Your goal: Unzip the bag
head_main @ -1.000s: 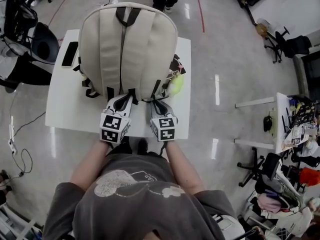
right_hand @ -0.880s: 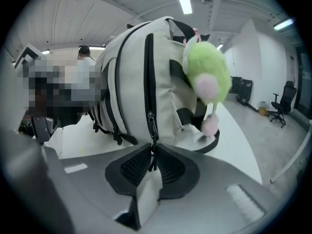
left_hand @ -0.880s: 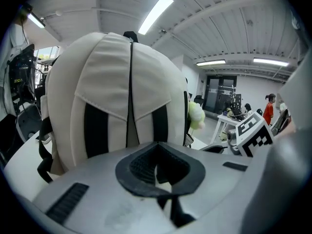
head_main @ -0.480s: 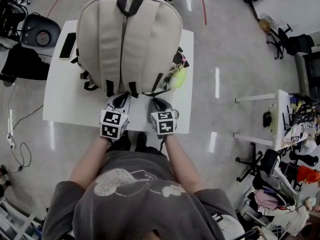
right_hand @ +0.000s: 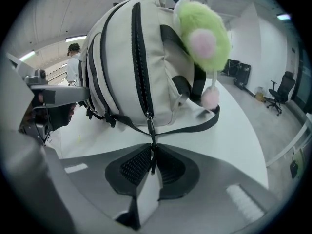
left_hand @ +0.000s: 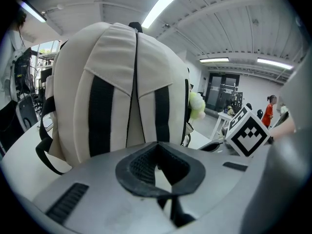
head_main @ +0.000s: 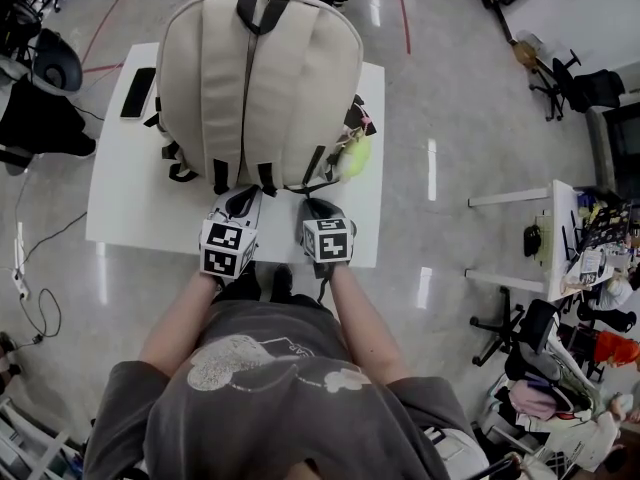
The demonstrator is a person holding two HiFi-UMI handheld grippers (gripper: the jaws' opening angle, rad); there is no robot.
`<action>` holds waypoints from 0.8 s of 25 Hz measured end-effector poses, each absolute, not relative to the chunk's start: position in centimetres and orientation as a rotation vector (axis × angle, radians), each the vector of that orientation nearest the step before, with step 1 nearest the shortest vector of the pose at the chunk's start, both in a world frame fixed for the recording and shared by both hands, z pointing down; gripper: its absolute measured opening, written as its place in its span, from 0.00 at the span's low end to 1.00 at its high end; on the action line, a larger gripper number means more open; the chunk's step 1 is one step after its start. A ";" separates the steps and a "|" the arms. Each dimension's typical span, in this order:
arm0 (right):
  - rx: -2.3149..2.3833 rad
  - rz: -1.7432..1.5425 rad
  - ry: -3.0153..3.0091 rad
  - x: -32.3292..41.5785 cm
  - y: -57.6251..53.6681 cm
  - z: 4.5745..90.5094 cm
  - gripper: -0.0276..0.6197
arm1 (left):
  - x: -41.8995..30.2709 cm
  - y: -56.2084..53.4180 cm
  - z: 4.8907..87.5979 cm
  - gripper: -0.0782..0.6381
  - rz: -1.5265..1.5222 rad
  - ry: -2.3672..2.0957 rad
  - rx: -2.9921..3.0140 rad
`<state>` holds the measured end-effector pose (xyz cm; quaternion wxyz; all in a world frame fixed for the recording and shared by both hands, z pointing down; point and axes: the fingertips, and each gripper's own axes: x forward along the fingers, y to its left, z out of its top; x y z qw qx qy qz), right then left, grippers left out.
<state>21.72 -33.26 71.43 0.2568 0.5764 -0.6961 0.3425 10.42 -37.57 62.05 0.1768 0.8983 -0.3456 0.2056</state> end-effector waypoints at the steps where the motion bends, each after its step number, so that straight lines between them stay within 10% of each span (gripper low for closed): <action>1: 1.588 0.936 -1.892 21.9 -33.3 71.3 0.10 | 10.5 -37.5 62.0 0.12 0.580 -0.977 2.545; 15: 1.784 0.909 -1.989 25.2 -32.3 66.7 0.20 | 11.9 -36.7 58.2 0.12 0.489 -0.961 2.591; 20: 1.841 0.882 -2.108 26.1 -32.2 62.8 0.09 | 12.8 -35.8 56.3 0.12 0.483 -0.967 2.627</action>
